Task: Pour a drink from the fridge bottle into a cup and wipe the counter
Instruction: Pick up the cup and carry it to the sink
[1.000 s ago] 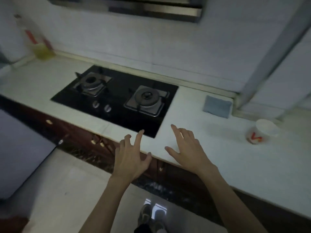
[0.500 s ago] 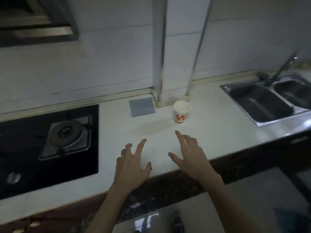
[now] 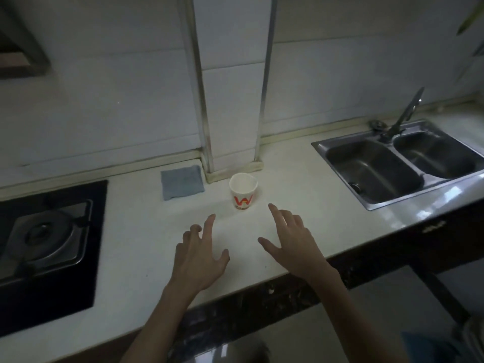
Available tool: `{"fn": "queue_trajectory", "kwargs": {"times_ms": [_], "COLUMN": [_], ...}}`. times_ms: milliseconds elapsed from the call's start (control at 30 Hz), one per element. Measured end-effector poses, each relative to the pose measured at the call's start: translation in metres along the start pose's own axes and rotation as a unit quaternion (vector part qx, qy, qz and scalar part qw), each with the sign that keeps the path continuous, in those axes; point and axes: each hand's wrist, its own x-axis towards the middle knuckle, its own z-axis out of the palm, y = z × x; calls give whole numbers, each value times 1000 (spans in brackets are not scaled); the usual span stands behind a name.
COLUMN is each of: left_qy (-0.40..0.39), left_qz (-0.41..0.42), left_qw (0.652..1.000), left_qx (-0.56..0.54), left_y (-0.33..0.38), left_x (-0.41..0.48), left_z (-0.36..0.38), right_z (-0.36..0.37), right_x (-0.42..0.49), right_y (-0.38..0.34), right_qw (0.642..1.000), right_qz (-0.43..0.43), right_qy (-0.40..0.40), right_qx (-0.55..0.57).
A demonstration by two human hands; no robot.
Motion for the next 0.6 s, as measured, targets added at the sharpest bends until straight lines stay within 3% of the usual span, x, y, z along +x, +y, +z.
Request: {"fn": "queue_trajectory", "kwargs": {"times_ms": [267,600], "left_qy": [-6,-38], "left_qz": [-60,-69], "left_qw": [998,997], "left_qx": [-2,2], "left_y": [32,25], "left_x": [31,78], "left_z": [18,37], "right_z": [10,44], "right_x": [47,99], "right_y": [38,68], "right_qw": [997,993], "right_qz": [-62,-66], "right_qy": [-29,-49], "right_qx": [32,90]}}
